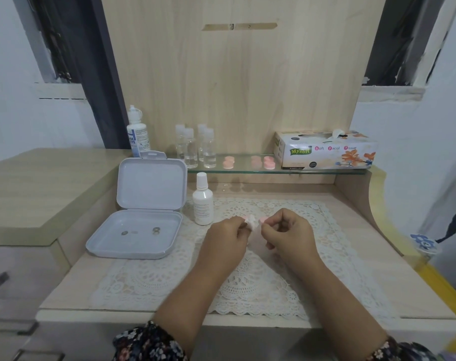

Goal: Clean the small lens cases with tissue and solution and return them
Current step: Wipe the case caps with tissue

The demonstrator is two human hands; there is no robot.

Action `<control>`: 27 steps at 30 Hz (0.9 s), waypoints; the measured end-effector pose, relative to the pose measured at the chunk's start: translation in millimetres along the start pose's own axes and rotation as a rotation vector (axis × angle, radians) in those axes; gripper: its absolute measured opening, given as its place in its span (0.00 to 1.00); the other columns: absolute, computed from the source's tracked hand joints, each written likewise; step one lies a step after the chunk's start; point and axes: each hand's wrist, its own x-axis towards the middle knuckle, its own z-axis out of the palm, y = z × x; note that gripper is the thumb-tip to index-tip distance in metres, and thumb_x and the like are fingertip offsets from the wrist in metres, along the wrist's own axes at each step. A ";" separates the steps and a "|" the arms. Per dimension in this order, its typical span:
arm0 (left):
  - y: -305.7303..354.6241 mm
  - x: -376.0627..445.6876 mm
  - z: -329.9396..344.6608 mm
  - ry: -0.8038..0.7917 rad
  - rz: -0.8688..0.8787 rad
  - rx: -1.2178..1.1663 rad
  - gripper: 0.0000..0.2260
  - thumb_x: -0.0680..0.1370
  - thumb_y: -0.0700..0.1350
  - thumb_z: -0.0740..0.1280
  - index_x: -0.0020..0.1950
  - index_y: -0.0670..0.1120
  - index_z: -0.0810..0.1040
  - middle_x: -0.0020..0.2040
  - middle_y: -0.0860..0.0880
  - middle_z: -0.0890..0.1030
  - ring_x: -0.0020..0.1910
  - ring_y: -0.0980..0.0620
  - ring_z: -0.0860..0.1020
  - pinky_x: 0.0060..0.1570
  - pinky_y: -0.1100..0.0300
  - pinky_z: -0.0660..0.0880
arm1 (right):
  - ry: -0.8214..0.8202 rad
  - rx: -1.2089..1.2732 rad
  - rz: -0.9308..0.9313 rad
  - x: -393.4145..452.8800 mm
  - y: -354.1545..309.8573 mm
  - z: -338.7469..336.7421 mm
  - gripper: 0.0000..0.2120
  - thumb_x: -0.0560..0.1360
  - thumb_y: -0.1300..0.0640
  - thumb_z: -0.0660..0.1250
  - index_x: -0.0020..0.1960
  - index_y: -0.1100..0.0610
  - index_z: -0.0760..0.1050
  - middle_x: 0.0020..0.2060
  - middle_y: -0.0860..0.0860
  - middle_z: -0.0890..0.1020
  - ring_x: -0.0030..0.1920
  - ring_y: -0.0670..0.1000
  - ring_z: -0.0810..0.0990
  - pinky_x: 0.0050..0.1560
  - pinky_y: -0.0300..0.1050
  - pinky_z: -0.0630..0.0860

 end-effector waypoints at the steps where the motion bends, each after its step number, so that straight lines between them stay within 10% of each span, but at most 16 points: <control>1: 1.1 0.5 -0.9 -0.011 -0.071 -0.082 0.07 0.77 0.44 0.67 0.42 0.43 0.79 0.34 0.51 0.79 0.35 0.51 0.78 0.37 0.57 0.75 | 0.004 0.004 -0.010 -0.5 0.4 0.0 0.06 0.71 0.68 0.71 0.38 0.61 0.76 0.27 0.53 0.75 0.28 0.49 0.75 0.31 0.40 0.75; 14: -1.1 11.1 -18.5 -0.109 -0.454 -1.098 0.03 0.76 0.36 0.67 0.44 0.37 0.80 0.36 0.44 0.81 0.34 0.52 0.79 0.34 0.61 0.76 | 0.038 0.161 -0.019 -1.3 -2.2 5.1 0.06 0.73 0.64 0.72 0.41 0.61 0.74 0.33 0.57 0.81 0.32 0.51 0.79 0.39 0.46 0.79; 27: 0.0 7.6 -11.5 -0.283 -0.404 -0.987 0.06 0.76 0.33 0.66 0.50 0.36 0.81 0.42 0.41 0.84 0.38 0.49 0.81 0.38 0.60 0.76 | -0.047 0.228 0.100 5.0 0.4 2.3 0.04 0.71 0.65 0.73 0.41 0.65 0.78 0.30 0.54 0.80 0.33 0.51 0.75 0.38 0.44 0.74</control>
